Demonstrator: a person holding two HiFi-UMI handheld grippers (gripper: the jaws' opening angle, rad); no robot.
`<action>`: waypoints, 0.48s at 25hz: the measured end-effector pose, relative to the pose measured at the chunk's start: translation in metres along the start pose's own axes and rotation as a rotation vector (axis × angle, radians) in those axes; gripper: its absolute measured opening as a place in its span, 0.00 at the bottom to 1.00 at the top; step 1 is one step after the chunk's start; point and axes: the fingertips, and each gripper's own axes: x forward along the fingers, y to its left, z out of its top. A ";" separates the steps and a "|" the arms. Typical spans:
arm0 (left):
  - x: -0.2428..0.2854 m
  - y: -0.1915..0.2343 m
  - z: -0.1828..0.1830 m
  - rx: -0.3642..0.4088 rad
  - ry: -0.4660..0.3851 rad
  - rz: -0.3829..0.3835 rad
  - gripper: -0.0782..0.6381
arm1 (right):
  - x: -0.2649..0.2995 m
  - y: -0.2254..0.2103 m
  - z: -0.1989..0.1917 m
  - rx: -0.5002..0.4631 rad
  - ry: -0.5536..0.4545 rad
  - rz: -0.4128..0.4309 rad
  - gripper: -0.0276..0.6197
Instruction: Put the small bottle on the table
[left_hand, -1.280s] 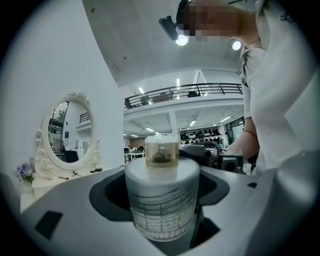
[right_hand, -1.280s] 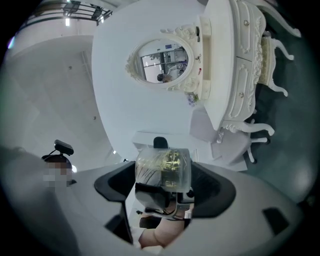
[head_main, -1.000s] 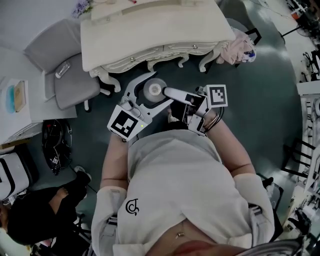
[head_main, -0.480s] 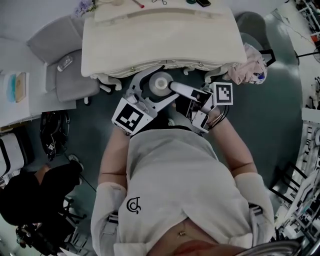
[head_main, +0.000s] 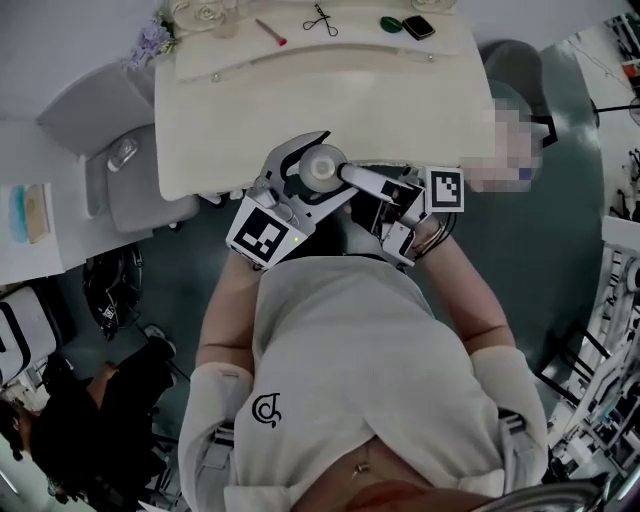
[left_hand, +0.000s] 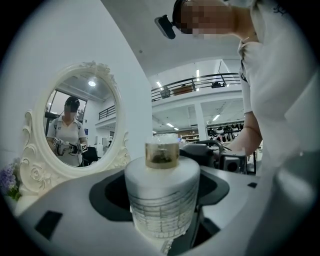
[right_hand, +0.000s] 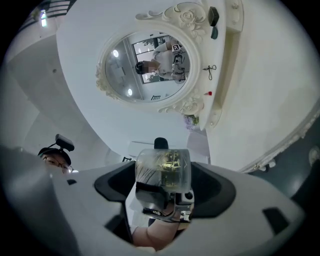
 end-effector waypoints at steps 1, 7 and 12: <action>0.004 0.012 -0.001 0.001 -0.004 -0.001 0.60 | 0.005 -0.003 0.011 -0.006 -0.003 0.000 0.58; 0.023 0.066 -0.020 0.010 -0.004 -0.012 0.59 | 0.031 -0.028 0.061 -0.012 -0.014 0.003 0.58; 0.035 0.092 -0.046 -0.031 0.008 0.003 0.59 | 0.039 -0.055 0.085 0.011 -0.004 -0.019 0.58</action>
